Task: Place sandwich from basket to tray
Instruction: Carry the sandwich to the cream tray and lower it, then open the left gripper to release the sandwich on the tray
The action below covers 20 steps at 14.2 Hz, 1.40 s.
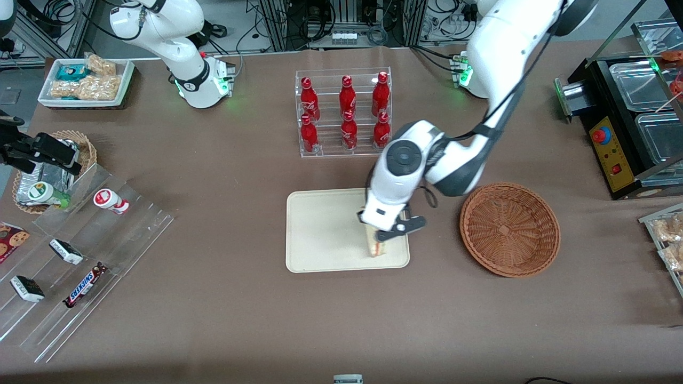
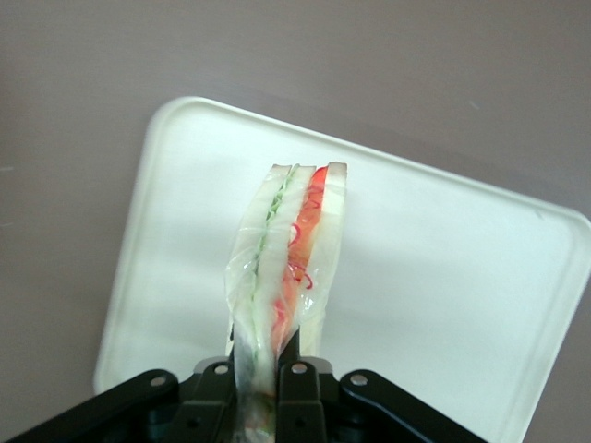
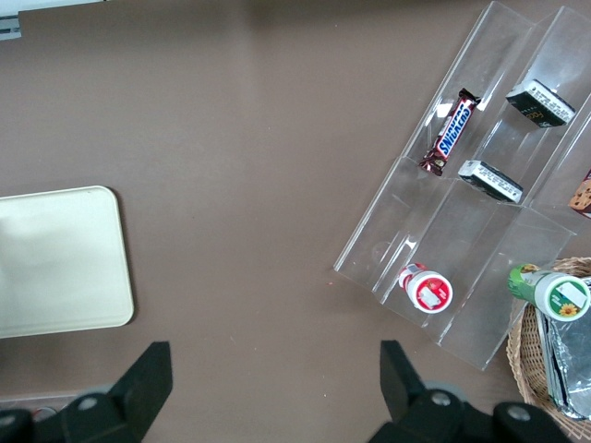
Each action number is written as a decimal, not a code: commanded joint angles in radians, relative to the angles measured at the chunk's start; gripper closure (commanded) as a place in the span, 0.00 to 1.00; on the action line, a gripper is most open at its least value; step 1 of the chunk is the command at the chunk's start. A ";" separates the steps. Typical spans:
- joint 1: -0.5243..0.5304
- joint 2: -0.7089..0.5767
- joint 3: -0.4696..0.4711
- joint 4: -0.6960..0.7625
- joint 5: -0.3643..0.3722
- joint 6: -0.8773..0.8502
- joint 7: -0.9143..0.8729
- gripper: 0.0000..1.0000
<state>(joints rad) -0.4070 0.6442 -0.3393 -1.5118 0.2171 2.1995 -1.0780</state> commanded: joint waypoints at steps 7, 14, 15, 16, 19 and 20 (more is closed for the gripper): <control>-0.131 0.169 0.013 0.147 0.117 -0.014 -0.017 0.81; -0.115 0.023 0.014 0.133 0.107 -0.073 -0.054 0.00; -0.093 -0.003 0.014 0.118 0.105 -0.081 -0.056 0.00; -0.069 -0.029 0.011 0.093 0.105 -0.104 -0.054 0.00; 0.011 -0.106 0.009 0.032 0.085 -0.173 -0.053 0.00; 0.043 -0.118 0.008 0.027 0.059 -0.187 -0.051 0.00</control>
<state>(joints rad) -0.4287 0.5840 -0.3260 -1.4192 0.3072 2.0309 -1.1208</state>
